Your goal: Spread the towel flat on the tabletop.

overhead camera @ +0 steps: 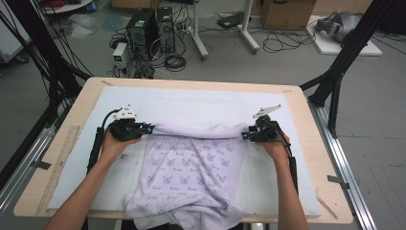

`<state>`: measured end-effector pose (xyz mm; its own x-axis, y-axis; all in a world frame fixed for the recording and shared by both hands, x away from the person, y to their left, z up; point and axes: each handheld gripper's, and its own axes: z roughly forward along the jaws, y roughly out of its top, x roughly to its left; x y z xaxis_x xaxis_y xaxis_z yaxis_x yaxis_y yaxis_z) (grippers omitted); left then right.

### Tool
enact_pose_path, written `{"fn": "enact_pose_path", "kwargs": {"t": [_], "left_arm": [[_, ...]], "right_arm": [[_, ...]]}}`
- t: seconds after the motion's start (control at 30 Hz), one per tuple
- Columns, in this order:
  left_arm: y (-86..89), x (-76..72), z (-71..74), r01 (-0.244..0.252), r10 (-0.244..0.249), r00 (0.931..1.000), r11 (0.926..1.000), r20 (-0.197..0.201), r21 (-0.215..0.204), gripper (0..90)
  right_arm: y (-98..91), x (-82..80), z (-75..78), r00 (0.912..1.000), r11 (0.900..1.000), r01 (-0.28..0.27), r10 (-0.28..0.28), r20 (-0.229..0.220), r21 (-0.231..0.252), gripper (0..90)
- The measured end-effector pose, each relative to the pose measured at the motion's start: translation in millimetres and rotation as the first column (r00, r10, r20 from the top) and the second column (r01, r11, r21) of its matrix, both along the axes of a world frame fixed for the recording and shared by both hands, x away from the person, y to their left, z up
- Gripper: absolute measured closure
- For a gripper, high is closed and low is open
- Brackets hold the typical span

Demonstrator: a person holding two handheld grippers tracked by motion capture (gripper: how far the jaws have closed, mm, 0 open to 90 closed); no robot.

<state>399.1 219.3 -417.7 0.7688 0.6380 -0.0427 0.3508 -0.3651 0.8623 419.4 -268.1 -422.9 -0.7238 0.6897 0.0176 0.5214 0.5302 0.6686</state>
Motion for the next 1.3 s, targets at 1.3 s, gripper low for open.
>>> {"fn": "enact_pose_path", "kwargs": {"t": [1.3], "left_arm": [[3.9, 78.3, 42.0, -0.076, 0.076, 0.9909, 0.9971, 0.111, 0.001, 85.2]], "right_arm": [[8.0, 61.4, 62.6, 0.9553, 0.9861, 0.156, -0.165, 0.245, 0.056, 87.8]]}}
